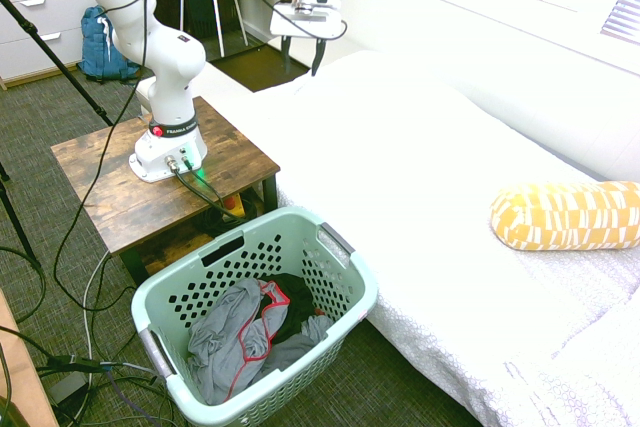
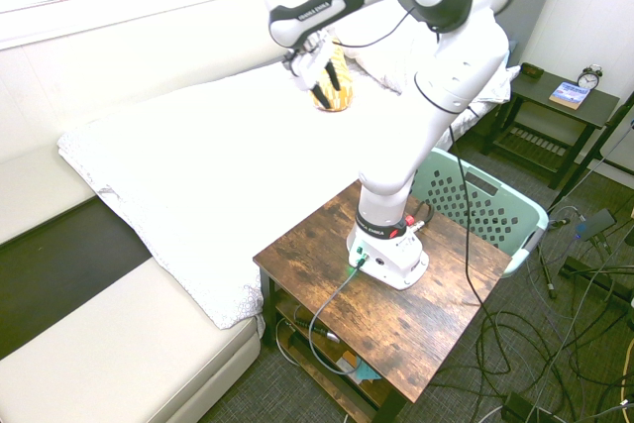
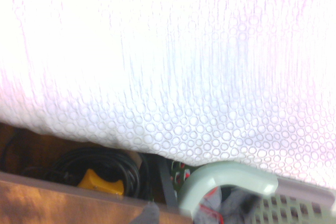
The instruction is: Put my clothes in the laundry bag
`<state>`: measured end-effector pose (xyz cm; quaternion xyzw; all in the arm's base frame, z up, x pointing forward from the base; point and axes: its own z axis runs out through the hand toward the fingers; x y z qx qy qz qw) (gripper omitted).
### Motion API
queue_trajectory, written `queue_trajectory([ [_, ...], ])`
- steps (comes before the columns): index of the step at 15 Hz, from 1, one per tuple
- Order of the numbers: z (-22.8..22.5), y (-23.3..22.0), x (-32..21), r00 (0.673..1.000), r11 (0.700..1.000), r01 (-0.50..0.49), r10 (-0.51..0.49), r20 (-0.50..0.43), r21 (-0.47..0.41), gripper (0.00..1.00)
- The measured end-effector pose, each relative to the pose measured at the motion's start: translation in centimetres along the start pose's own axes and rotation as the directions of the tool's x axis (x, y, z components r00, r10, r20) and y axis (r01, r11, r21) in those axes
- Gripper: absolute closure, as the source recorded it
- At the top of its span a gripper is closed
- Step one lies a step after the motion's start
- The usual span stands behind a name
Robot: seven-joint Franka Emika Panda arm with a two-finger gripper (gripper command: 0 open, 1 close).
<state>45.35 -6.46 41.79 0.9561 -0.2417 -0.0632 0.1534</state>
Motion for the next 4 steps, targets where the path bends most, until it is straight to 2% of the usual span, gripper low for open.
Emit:
queue_trajectory([
  [2,-4.6,-8.0,0.8,0.996,0.993,-0.035,0.044,-0.076,0.116,0.00],
  [4,-7.6,-13.8,-0.7,0.984,0.975,-0.076,0.107,-0.141,0.210,0.00],
])
